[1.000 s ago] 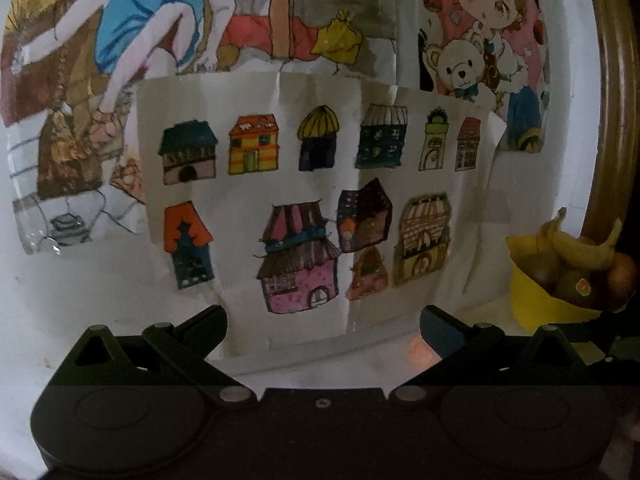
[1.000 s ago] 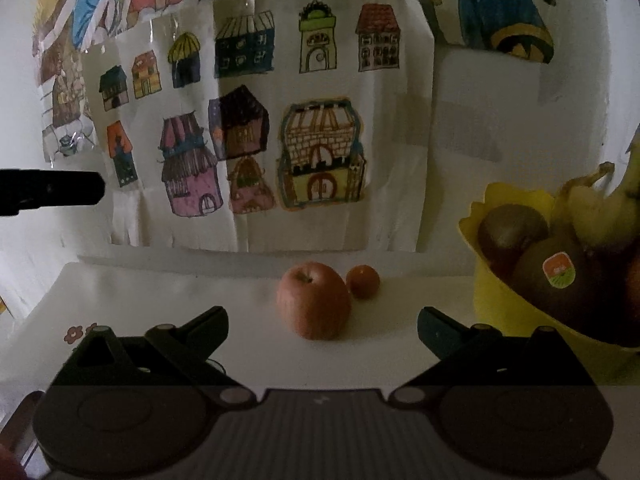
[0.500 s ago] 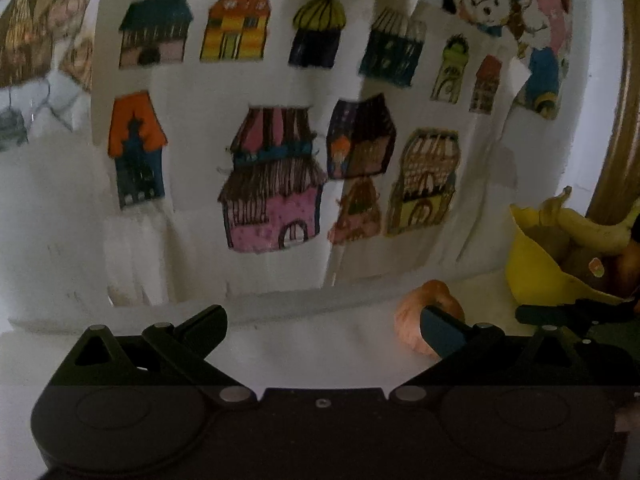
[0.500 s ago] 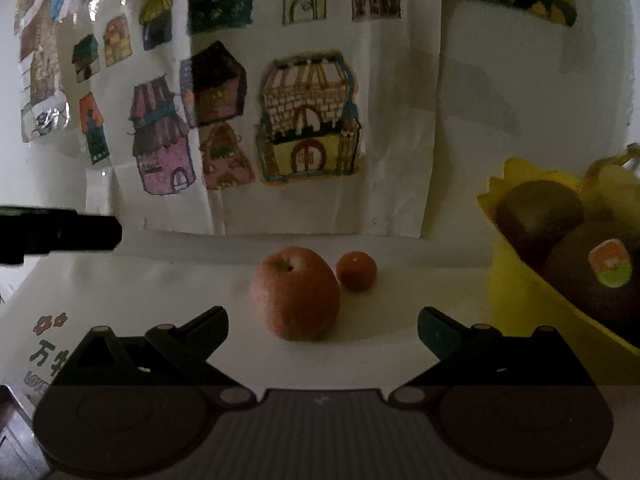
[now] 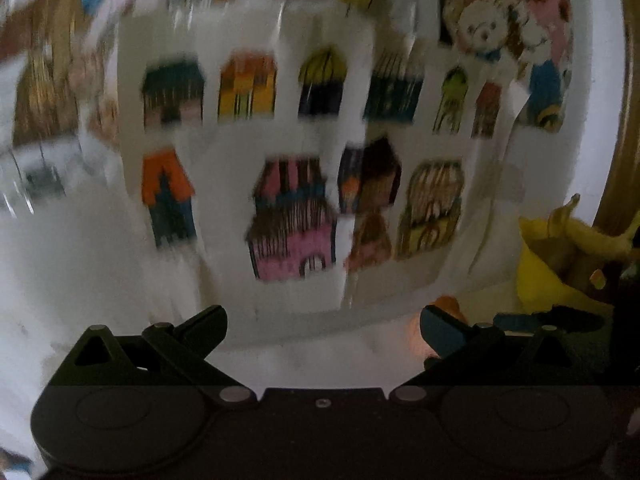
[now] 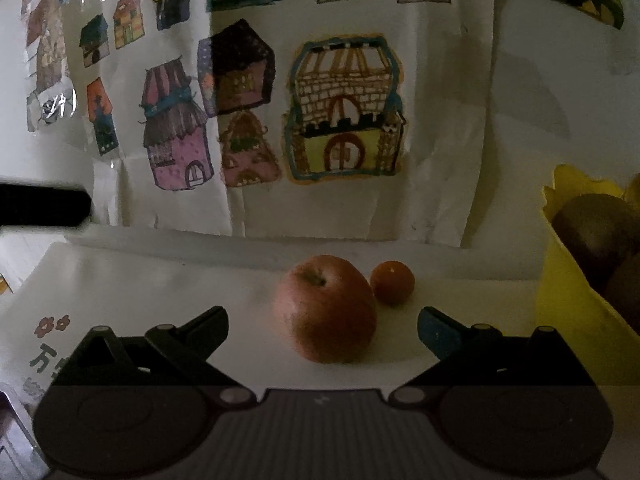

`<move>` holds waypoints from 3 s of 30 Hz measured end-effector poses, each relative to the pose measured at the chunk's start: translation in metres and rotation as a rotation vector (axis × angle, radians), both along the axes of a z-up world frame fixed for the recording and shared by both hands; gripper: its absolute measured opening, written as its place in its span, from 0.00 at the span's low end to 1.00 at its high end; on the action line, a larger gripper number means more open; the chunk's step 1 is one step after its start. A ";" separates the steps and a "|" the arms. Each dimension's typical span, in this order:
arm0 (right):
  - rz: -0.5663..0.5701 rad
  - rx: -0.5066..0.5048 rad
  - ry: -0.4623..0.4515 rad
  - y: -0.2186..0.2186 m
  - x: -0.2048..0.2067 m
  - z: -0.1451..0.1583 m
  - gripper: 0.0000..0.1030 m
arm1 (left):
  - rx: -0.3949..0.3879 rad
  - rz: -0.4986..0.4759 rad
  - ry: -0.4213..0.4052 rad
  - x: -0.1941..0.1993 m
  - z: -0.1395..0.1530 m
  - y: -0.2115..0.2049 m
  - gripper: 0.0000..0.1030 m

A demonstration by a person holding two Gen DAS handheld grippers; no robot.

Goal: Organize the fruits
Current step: 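Lower both open tools toward the red apple and cherry tomato, then grasp the red apple with the left tool while the right tool grasps the cherry tomato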

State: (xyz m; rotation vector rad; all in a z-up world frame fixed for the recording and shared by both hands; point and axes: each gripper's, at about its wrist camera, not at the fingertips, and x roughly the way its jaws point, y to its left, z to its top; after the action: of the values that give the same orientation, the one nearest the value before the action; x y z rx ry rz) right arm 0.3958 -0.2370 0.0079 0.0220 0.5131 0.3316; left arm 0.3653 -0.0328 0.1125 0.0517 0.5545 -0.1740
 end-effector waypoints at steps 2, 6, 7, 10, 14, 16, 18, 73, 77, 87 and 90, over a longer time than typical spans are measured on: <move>0.002 0.006 -0.007 -0.001 -0.003 0.003 1.00 | 0.016 -0.004 -0.029 -0.006 0.018 -0.003 0.99; 0.009 0.012 -0.040 -0.004 -0.013 0.019 1.00 | 0.011 -0.007 -0.058 -0.012 0.050 -0.008 0.99; 0.012 0.014 -0.050 -0.005 -0.015 0.023 1.00 | -0.001 -0.005 -0.066 -0.012 0.059 -0.007 0.99; 0.017 0.002 -0.105 -0.008 -0.027 0.045 1.00 | -0.062 0.010 -0.070 -0.010 0.077 -0.003 0.99; 0.034 0.002 -0.137 -0.014 -0.032 0.065 1.00 | -0.146 0.039 -0.050 0.001 0.074 0.007 0.99; 0.030 0.026 -0.117 -0.020 -0.026 0.067 1.00 | -0.161 0.045 -0.021 0.010 0.062 0.010 0.99; 0.008 0.042 -0.086 -0.028 -0.015 0.063 1.00 | -0.168 0.038 0.001 0.018 0.048 0.011 0.99; -0.130 -0.240 0.317 0.022 0.100 0.062 0.66 | -0.196 -0.334 0.128 0.091 -0.123 -0.089 0.76; -0.154 -0.228 0.326 0.021 0.101 0.061 0.61 | -0.216 -0.319 0.143 0.097 -0.128 -0.090 0.65; -0.192 -0.201 0.368 0.013 0.111 0.050 0.60 | -0.185 -0.277 0.158 0.095 -0.122 -0.074 0.61; -0.195 -0.191 0.393 0.018 0.117 0.041 0.60 | -0.185 -0.251 0.168 0.096 -0.121 -0.067 0.61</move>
State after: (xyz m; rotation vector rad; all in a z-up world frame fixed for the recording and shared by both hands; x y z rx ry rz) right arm 0.5127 -0.2190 0.0487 -0.0494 0.9232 0.0839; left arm 0.4608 -0.0995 -0.0088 -0.0749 0.6969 -0.4767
